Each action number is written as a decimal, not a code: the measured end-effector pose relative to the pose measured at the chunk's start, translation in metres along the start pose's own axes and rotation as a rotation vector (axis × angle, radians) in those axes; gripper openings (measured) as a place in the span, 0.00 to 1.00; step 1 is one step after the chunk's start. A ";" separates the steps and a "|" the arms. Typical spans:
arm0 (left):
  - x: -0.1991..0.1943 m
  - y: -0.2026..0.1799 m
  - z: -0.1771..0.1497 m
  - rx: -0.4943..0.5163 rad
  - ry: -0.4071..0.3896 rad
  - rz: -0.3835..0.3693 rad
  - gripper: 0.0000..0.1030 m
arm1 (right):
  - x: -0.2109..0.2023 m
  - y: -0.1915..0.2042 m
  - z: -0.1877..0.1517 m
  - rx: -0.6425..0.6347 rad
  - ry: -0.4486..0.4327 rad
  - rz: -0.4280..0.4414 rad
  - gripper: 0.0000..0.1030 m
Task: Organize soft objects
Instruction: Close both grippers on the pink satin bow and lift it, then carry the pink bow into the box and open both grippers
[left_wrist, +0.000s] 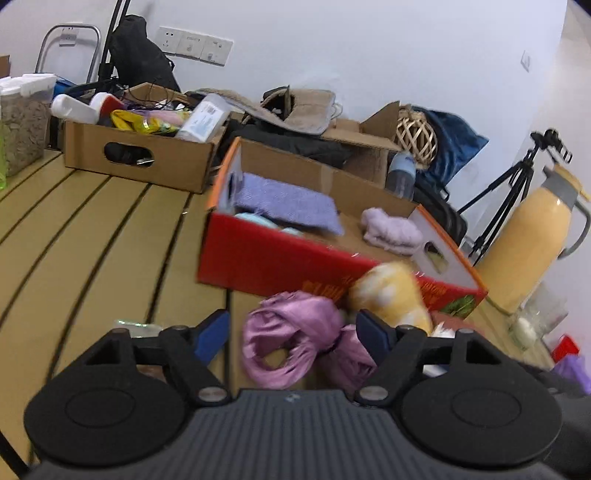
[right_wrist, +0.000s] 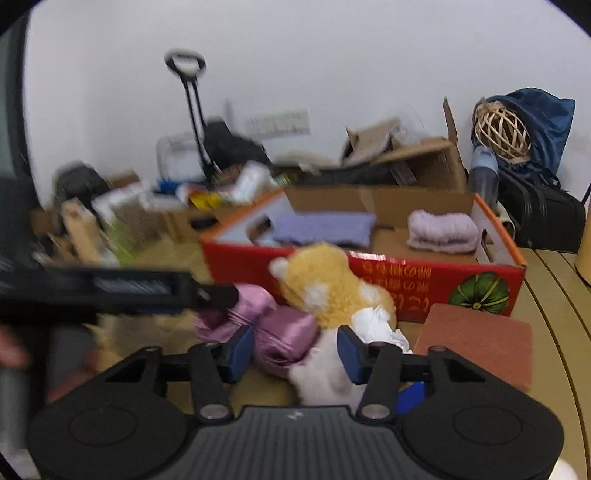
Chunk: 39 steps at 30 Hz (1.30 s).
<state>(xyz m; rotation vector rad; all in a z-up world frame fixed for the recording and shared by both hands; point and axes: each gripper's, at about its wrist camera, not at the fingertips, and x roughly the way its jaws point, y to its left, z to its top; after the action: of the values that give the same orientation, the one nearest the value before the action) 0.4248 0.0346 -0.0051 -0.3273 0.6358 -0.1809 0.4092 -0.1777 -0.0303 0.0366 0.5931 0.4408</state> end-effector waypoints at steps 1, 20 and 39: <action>0.003 -0.003 0.000 0.007 0.007 -0.021 0.64 | 0.006 0.002 0.000 -0.004 -0.006 0.001 0.46; -0.121 -0.037 -0.048 0.016 -0.041 -0.161 0.04 | -0.090 0.007 -0.025 0.122 -0.031 0.261 0.13; -0.093 -0.063 -0.126 0.111 0.128 -0.170 0.39 | -0.152 -0.036 -0.105 0.191 0.068 0.173 0.14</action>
<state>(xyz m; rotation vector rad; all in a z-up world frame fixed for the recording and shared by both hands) 0.2704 -0.0299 -0.0270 -0.2642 0.7220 -0.4013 0.2534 -0.2822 -0.0418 0.2582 0.7003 0.5536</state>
